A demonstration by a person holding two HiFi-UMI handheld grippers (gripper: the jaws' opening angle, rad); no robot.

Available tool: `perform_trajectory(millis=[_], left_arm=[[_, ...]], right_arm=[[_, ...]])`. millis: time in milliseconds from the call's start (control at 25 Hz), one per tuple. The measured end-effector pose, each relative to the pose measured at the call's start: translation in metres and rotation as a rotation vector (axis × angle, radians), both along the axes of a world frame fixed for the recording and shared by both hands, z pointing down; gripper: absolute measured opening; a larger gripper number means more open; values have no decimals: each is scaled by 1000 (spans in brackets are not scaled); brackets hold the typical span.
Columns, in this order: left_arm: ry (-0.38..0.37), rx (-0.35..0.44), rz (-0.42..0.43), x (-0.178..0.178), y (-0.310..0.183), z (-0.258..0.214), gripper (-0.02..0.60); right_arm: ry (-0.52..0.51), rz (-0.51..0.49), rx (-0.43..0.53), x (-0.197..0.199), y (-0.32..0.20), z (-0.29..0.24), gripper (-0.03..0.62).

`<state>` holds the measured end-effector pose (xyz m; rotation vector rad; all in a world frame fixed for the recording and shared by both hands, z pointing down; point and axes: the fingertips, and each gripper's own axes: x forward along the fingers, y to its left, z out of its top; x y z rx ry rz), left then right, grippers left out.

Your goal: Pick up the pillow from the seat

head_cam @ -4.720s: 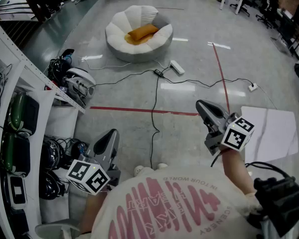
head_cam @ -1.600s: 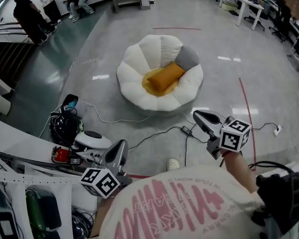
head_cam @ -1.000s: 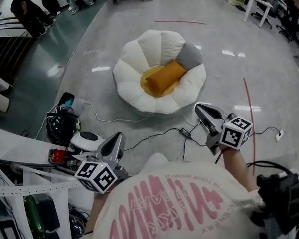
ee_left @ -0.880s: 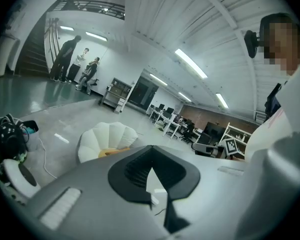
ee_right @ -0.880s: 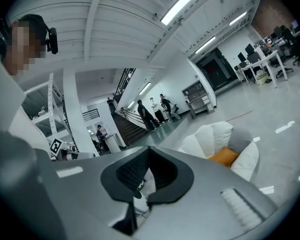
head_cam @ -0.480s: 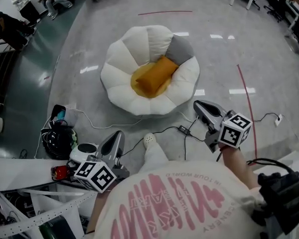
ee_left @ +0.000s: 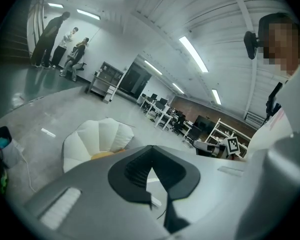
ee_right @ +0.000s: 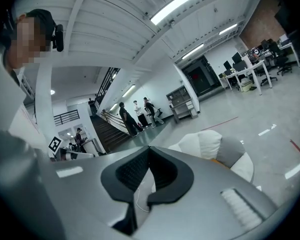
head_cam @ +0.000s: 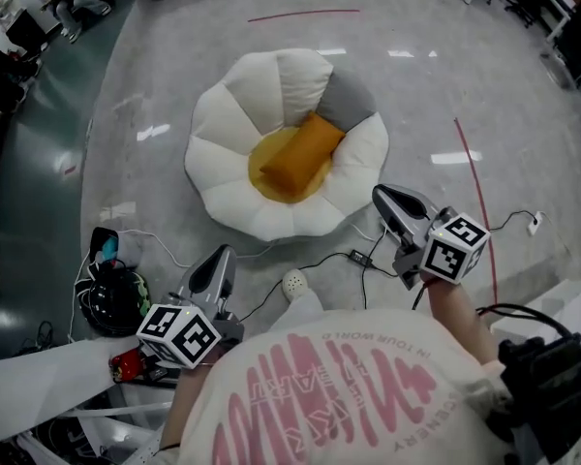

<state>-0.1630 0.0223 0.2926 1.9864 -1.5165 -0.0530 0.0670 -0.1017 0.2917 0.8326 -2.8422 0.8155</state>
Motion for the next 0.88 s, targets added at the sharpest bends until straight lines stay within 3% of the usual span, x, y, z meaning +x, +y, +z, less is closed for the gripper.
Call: perform_trajectory(millis=[280, 480, 560, 720, 880], left_arm=[[2, -34, 82, -34, -52, 25, 15], [-228, -94, 202, -45, -68, 73, 15], [-225, -133, 205, -46, -74, 96, 15], [-137, -201, 159, -58, -99, 147, 15], [-164, -271, 121, -75, -125, 218, 15]], right_arm=[[57, 50, -49, -31, -36, 28, 6], [89, 75, -138, -43, -46, 73, 6], [119, 92, -167, -38, -52, 93, 6], [168, 122, -213, -27, -79, 137, 6], [201, 79, -299, -25, -88, 210, 8]])
